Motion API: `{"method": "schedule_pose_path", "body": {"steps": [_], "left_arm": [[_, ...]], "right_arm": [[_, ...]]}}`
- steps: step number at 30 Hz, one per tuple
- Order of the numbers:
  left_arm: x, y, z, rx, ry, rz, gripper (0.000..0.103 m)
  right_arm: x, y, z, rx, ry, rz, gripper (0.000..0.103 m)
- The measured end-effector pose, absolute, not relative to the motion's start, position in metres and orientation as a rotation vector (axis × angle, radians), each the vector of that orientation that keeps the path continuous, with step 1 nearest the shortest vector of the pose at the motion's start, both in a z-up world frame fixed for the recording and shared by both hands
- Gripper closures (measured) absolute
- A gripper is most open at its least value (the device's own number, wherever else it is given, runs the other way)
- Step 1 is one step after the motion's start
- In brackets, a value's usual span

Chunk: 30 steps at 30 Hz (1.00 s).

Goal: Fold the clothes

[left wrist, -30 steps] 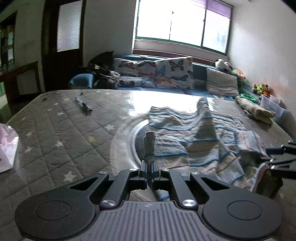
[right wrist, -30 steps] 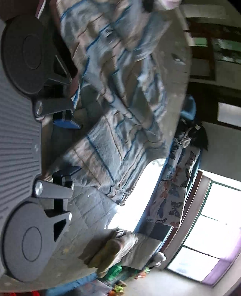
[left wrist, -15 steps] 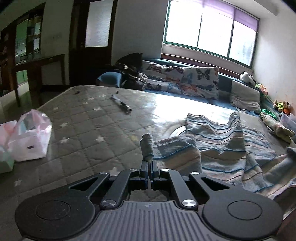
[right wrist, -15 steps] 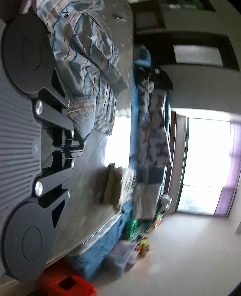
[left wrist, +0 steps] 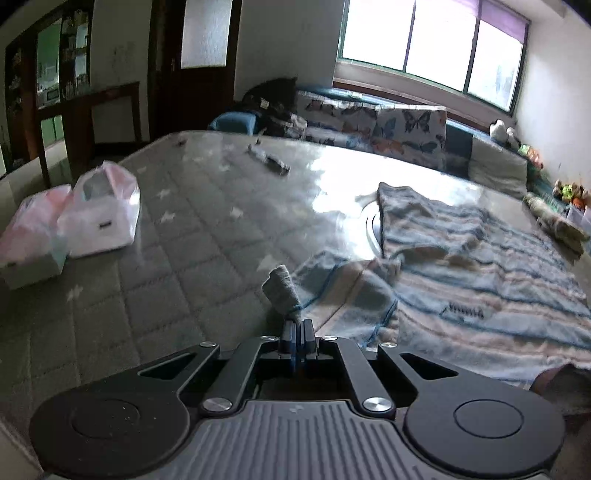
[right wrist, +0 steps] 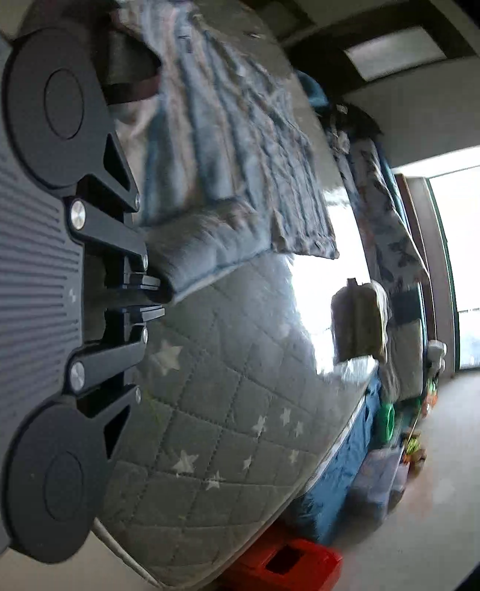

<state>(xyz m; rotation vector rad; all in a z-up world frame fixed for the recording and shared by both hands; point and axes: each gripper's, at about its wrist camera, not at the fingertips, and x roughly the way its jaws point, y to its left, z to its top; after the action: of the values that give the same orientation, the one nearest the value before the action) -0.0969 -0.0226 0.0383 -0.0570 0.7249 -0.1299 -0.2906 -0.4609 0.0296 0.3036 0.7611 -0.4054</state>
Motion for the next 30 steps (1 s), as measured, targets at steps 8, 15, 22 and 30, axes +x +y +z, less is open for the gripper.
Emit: {"method": "schedule_pose_path", "body": {"steps": [8,15,22,30], "left_arm": [[-0.103,-0.024,0.043,-0.029,0.714,-0.12,0.091],[-0.1,-0.014,0.045,-0.034,0.711,-0.051,0.067],[-0.093,-0.011,0.046,-0.024,0.712,-0.02,0.059],[-0.078,-0.035,0.042,-0.002,0.729,-0.066,0.051]], "right_arm": [[-0.271,-0.434,0.052,0.066,0.7,-0.386,0.037],[-0.212,-0.422,0.024,-0.029,0.757,-0.31,0.03],[-0.189,-0.441,0.009,-0.13,0.792,-0.374,0.024],[-0.218,-0.489,0.031,-0.064,0.714,-0.617,0.024]]}}
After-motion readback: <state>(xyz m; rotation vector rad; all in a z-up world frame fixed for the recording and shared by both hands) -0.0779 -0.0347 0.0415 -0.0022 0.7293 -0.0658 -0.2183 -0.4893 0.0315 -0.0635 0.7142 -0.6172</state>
